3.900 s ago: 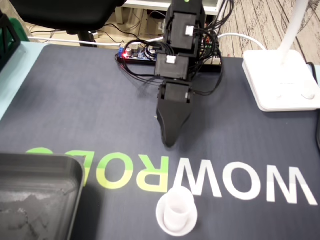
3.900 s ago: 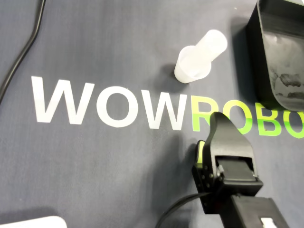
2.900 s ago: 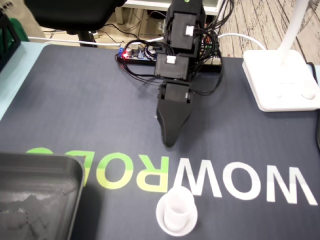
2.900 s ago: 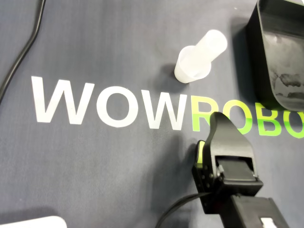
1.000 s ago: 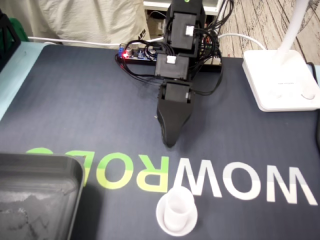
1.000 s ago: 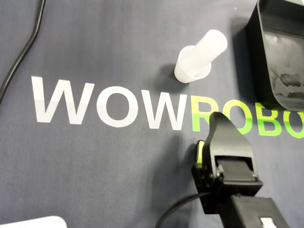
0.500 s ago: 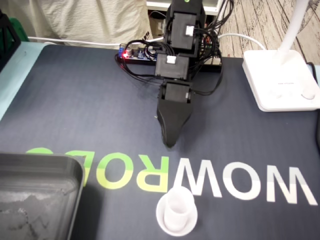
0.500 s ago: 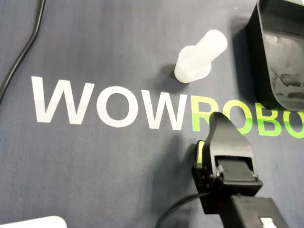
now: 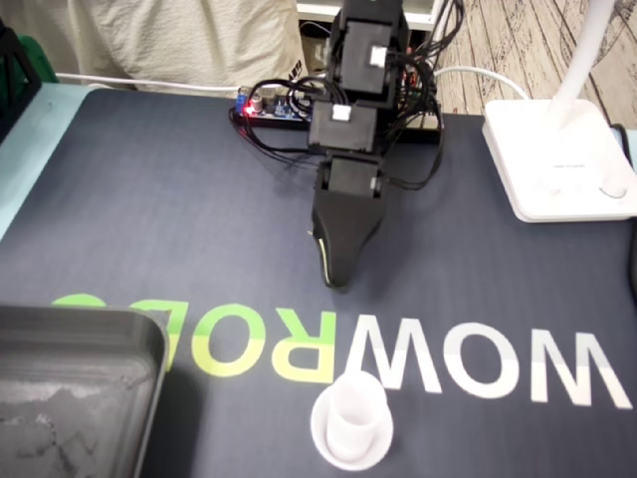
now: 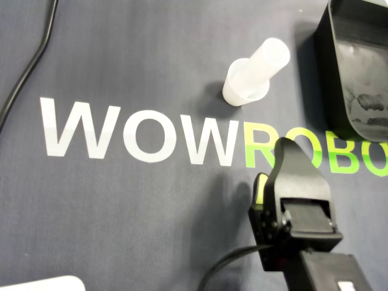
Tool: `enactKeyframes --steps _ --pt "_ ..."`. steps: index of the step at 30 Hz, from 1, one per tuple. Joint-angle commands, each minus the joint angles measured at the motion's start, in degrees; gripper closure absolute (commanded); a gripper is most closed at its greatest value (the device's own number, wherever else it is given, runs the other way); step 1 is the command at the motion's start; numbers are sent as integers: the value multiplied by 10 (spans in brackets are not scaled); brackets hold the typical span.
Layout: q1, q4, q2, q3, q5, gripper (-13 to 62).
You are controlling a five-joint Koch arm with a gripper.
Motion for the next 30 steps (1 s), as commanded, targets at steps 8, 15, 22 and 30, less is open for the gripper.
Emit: enactKeyframes --steps 8,15,22,30 --pt "-8 -8 40 -66 -57 165" --pt "-4 -6 16 -173 -135 166" --pt "3 -99 -73 -266 -311 165" --pt "18 -437 -276 -340 -621 166"
